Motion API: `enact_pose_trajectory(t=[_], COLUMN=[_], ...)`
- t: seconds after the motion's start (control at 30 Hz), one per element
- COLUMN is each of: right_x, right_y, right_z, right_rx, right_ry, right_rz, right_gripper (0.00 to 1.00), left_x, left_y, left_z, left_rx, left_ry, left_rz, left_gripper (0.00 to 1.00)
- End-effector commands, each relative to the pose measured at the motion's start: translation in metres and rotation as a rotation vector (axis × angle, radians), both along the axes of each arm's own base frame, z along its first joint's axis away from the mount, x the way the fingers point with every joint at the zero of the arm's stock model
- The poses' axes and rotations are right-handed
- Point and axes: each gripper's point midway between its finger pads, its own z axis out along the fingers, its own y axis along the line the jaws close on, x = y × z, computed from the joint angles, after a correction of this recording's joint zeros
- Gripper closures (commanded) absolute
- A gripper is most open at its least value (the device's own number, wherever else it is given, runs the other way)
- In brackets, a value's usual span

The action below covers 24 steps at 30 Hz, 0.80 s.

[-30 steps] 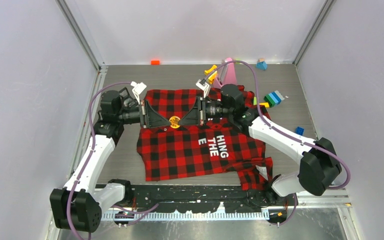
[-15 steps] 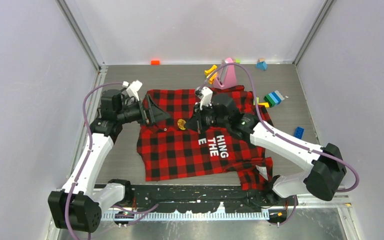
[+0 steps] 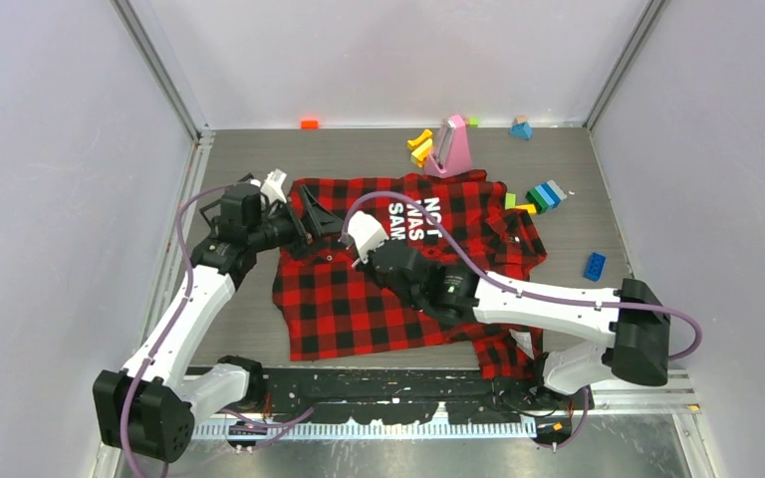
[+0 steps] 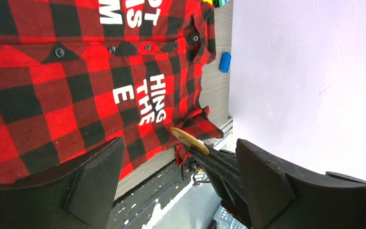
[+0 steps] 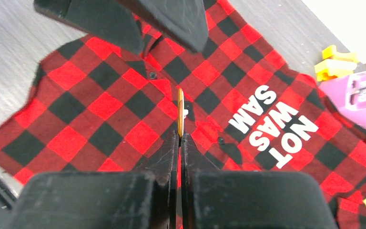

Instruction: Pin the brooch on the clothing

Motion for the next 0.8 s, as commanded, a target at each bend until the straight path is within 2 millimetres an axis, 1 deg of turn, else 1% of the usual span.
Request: enact_pose_trajectory(t=[0.0,0.13,0.23,0.37,0.43,0.53,0.77], right_x=[0.019,0.020,0.020,0.017,0.017,0.017,0.016], right_y=[0.002,0.006,0.008,0.012,0.012,0.013,0.017], right_z=[0.036,0.043,0.041,0.039,0.037,0.031,0.029], right_rx=[-0.006,0.012,0.003,-0.003,-0.012,-0.031,-0.025], right_ry=[-0.170,-0.198,-0.200,-0.201,-0.200,-0.195,-0.185], right_rz=[-0.085,-0.090,-0.086,-0.070,-0.066,-0.065,-0.047], right_gripper=[0.99,0.99,0.99,0.99,0.99,0.99,0.99], left_x=[-0.001,-0.003,-0.002,0.001,0.003,0.006,0.009], left_y=[-0.014,-0.019,-0.023,-0.029,-0.030,-0.031,-0.027], left_z=[-0.008,-0.013,-0.014,-0.015,-0.012,-0.009,-0.010], left_rx=[-0.030,-0.026,-0.032,-0.038,-0.053,-0.062,-0.084], left_ry=[0.039,0.053,0.057,0.061,0.047,0.032,0.015], left_rz=[0.009,-0.001,-0.007,-0.011,0.002,0.022,0.082], left_gripper=[0.11,0.16,0.19,0.20,0.20,0.20,0.21])
